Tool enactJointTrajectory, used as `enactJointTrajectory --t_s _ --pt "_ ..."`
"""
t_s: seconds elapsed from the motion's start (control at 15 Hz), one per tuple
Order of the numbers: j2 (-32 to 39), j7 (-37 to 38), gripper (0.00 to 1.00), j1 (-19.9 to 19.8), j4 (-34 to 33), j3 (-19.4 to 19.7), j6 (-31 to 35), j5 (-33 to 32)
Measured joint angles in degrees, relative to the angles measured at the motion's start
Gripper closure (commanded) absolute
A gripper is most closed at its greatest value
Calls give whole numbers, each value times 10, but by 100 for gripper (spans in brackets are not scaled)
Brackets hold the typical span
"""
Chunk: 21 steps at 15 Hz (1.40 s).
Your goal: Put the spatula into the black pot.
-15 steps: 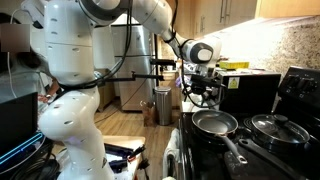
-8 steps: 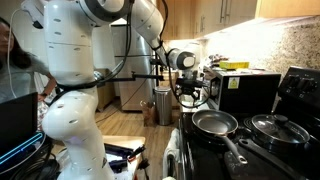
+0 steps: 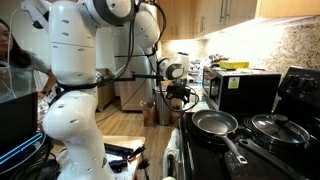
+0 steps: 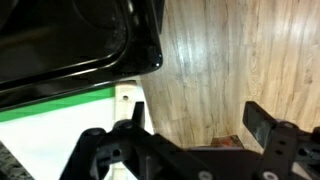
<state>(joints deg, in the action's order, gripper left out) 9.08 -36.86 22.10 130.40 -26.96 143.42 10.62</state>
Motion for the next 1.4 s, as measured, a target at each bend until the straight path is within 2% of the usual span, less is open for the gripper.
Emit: enactJointTrajectory --t_s 0.2,0.33,0.67,0.87,1.0,1.4 --pt "37 -14 0 1 -23 -13 -1 -7" --pt "69 -19 0 2 -53 -13 -7 -35" --pt "149 -19 0 2 -152 4 -69 -105" --pt "197 -18 0 5 -213 12 -112 -111" --pt "227 -9 0 8 -241 12 -117 -111" --pt "247 -5 0 9 -258 12 -115 -110"
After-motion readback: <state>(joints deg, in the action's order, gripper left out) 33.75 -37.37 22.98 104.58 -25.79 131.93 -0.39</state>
